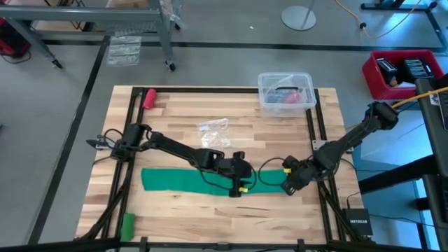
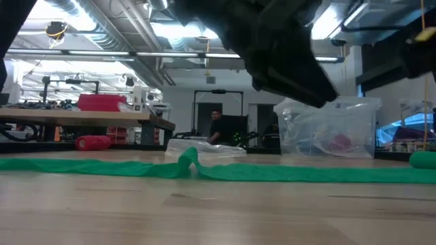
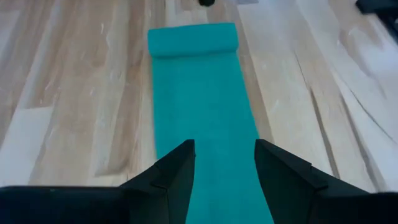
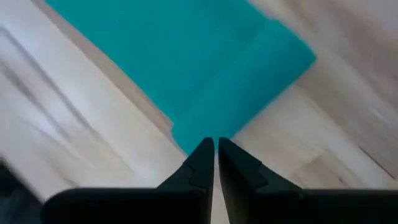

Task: Roll bandage
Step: Roll the green bandage

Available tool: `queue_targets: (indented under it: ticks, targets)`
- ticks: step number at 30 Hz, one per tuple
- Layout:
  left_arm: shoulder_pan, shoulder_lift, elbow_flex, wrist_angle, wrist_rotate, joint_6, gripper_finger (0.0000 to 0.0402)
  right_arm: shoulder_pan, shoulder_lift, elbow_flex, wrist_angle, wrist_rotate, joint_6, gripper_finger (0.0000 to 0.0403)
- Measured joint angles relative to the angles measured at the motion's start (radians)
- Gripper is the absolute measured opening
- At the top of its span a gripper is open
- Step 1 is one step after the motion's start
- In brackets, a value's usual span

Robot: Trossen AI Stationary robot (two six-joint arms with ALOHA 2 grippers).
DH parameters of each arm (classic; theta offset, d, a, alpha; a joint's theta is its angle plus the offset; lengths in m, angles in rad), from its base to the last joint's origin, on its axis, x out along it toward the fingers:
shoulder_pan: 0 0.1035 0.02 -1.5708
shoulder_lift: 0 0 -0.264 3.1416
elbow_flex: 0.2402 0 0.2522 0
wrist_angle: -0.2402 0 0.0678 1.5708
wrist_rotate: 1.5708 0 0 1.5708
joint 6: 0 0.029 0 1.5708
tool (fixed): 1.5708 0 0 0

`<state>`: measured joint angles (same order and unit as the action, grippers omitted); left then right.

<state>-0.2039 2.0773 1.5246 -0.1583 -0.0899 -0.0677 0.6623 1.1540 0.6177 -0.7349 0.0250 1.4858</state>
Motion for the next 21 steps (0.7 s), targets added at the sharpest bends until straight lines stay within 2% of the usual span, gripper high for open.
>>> queue_targets:
  ticks: [4,11,21]
  targets:
    - [-0.005,-0.023,0.000,-0.064,-0.009,-0.002,0.0159,0.020,0.060,-0.019,0.086,0.011,0.005,0.0028]
    - [-0.006,-0.030,-0.001,-0.097,-0.025,0.001,0.0159,0.003,0.163,-0.018,0.089,0.068,-0.047,0.0028]
    - [0.014,-0.028,0.000,-0.086,-0.044,0.000,0.0159,-0.080,0.189,-0.025,0.180,0.363,-0.311,0.0028]
